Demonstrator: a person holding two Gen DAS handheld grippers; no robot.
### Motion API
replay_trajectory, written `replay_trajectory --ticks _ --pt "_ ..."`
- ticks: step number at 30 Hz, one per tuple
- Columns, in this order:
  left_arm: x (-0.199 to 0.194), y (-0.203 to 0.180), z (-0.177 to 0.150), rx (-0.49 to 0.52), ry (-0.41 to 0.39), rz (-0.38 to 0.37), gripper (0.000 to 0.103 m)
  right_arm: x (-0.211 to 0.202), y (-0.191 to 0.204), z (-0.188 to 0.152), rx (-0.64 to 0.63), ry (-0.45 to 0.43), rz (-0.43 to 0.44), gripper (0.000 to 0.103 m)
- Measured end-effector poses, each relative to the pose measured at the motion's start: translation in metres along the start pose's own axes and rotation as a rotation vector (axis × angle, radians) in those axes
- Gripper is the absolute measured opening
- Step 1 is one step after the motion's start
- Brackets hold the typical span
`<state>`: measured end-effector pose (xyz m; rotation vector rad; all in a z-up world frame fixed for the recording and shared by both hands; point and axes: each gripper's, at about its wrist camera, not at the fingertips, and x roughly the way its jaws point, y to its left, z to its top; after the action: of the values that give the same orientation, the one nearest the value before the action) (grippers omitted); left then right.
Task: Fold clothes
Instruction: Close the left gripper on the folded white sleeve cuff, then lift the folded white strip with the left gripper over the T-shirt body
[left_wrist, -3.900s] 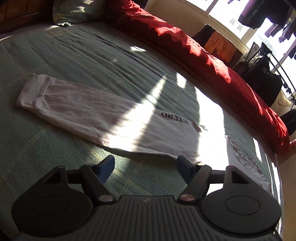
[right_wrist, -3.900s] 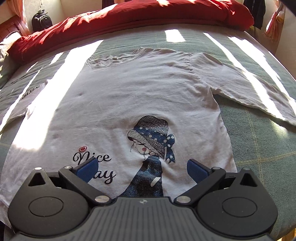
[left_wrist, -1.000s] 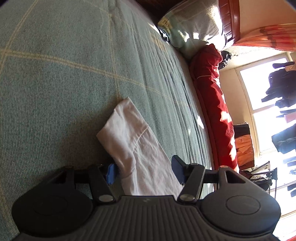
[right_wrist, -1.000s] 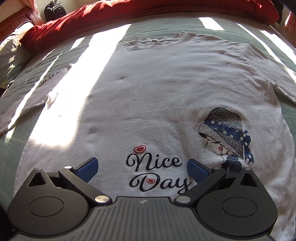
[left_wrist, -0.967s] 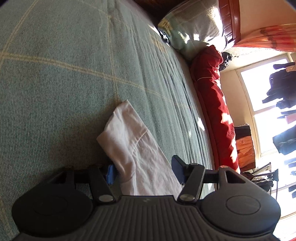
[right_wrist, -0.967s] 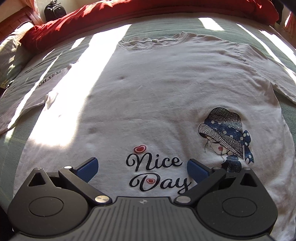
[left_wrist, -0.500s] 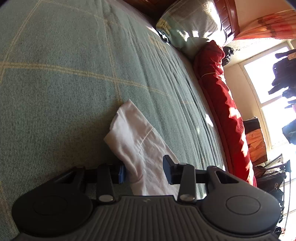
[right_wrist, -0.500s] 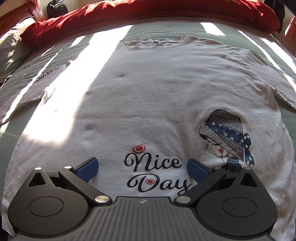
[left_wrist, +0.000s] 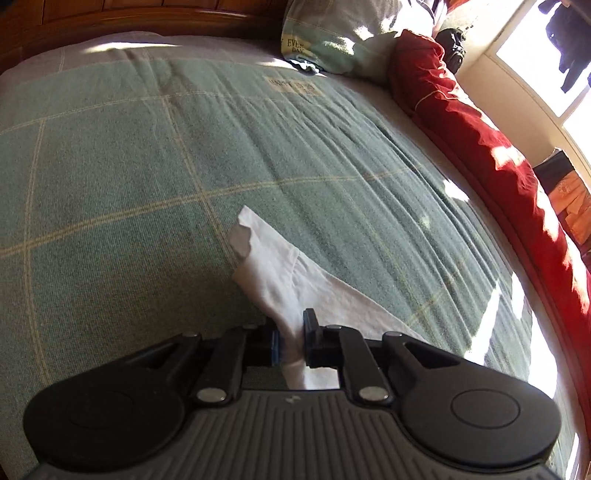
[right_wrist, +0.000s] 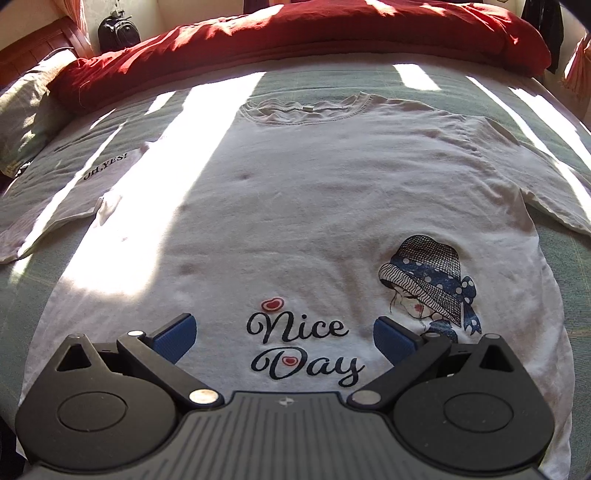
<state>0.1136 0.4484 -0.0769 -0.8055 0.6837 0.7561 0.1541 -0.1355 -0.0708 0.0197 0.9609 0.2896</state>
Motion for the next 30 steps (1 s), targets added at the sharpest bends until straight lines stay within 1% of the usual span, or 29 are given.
replay_trajectory --ticks 4,7,10,14,19,21,23,30 --pt "-0.020 -0.022 0.006 0.049 -0.020 -0.011 0.010 -0.017 -0.003 0.000 -0.044 -0.048 -0.023 0.103" --pt "-0.034 -0.043 0.010 0.089 -0.035 -0.026 0.010 -0.025 -0.006 -0.002 -0.052 -0.065 -0.014 0.103" --pt "-0.048 -0.067 0.012 0.133 -0.054 -0.056 0.010 -0.033 -0.009 -0.004 -0.043 -0.078 0.008 0.103" --pt "-0.065 -0.097 0.011 0.174 -0.062 -0.105 0.010 -0.040 -0.017 -0.007 -0.019 -0.093 0.017 0.103" --pt "-0.084 -0.136 0.000 0.223 -0.057 -0.162 0.010 -0.047 -0.030 -0.010 0.049 -0.085 0.044 0.103" --pt "-0.091 -0.152 -0.006 0.242 -0.060 -0.180 0.010 -0.050 -0.033 -0.012 0.058 -0.086 0.069 0.103" --pt "-0.098 -0.167 -0.012 0.254 -0.059 -0.198 0.010 -0.055 -0.036 -0.013 0.052 -0.101 0.073 0.103" --pt "-0.116 -0.219 -0.035 0.303 -0.060 -0.225 0.010 -0.065 -0.055 -0.017 0.104 -0.130 0.110 0.103"
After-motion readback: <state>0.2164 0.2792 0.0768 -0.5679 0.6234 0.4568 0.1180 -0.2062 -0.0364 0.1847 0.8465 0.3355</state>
